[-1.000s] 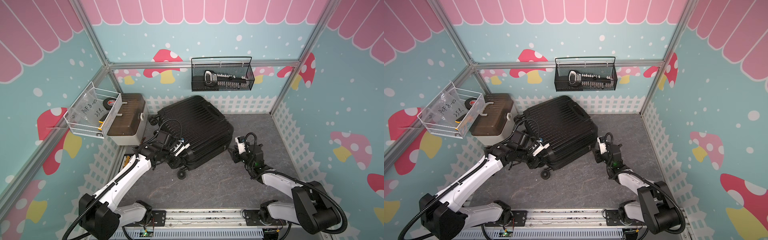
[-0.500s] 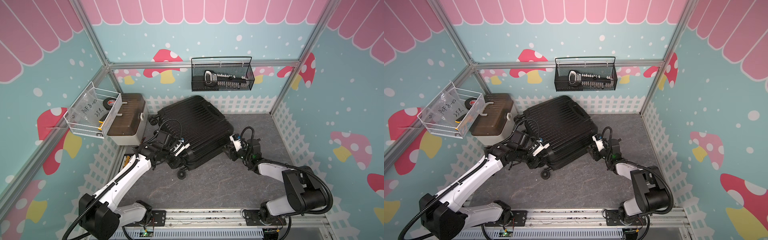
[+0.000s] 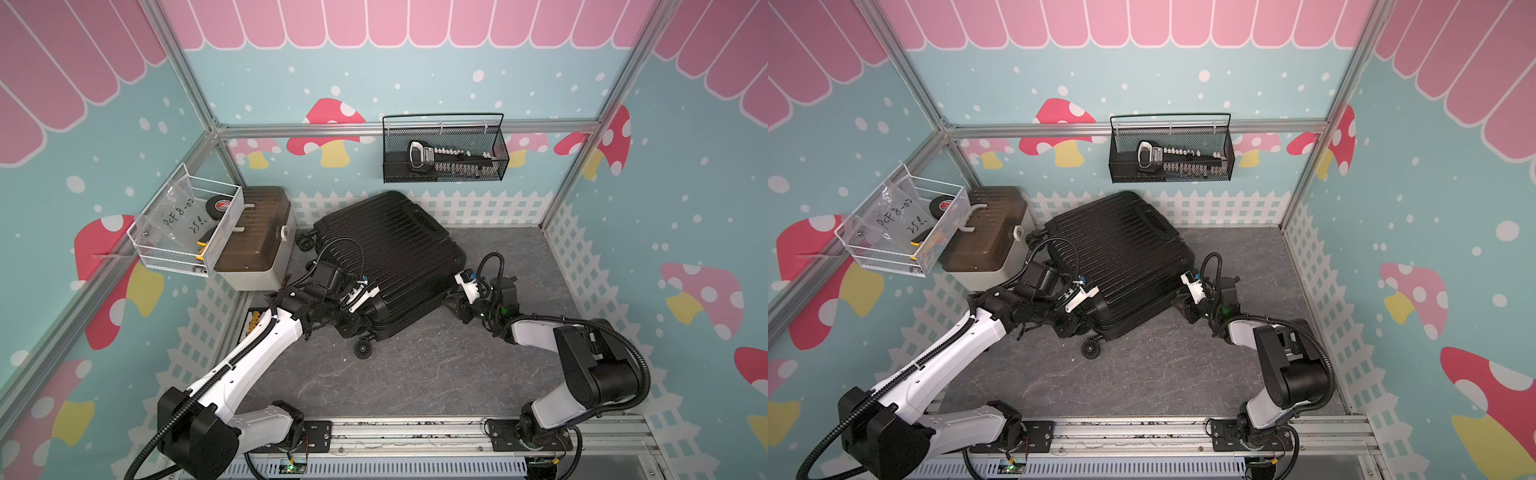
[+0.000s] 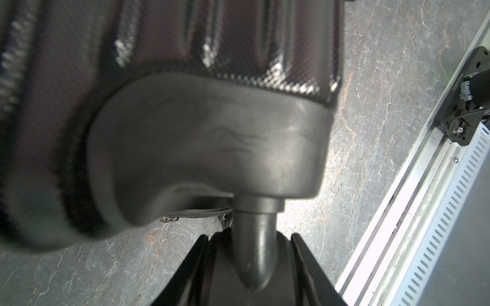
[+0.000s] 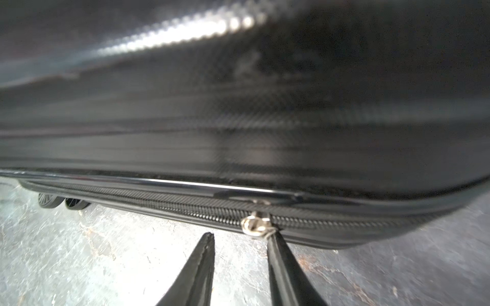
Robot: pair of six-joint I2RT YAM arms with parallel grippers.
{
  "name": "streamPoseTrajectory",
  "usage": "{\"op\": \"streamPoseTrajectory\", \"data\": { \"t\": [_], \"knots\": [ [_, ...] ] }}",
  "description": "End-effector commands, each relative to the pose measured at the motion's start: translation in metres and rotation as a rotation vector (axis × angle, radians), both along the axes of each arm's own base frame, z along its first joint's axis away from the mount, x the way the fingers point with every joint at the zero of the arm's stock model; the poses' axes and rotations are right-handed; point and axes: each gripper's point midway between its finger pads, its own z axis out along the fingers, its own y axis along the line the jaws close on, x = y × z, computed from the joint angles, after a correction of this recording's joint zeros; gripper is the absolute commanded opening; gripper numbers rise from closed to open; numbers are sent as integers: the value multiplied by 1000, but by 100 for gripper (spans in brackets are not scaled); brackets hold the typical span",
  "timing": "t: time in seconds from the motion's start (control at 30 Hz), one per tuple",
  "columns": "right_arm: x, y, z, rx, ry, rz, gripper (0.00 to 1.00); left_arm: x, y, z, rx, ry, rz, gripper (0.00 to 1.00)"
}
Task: Close the suitcase zippers
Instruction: Zip the zipper on the suitcase.
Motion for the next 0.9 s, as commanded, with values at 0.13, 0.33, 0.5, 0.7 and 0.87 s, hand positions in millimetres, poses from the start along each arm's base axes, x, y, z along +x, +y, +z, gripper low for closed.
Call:
{"op": "streamPoseTrajectory", "data": {
  "t": [0.13,0.33,0.5,0.7,0.87],
  "knots": [
    [4,8,24,44,-110,50,24,-7,-5,10,-42,-2,-11,28],
    [11,3,20,56,-101,-10,30,-7,-5,10,-44,-2,-12,28],
    [14,3,18,79,-94,-29,42,-8,-5,10,-45,-1,-13,28],
    [19,-1,14,85,-80,-70,44,-8,-5,11,-46,-3,-14,28],
    [21,-1,8,80,-69,-78,42,-9,-6,11,-47,-3,-15,28]
  ]
}}
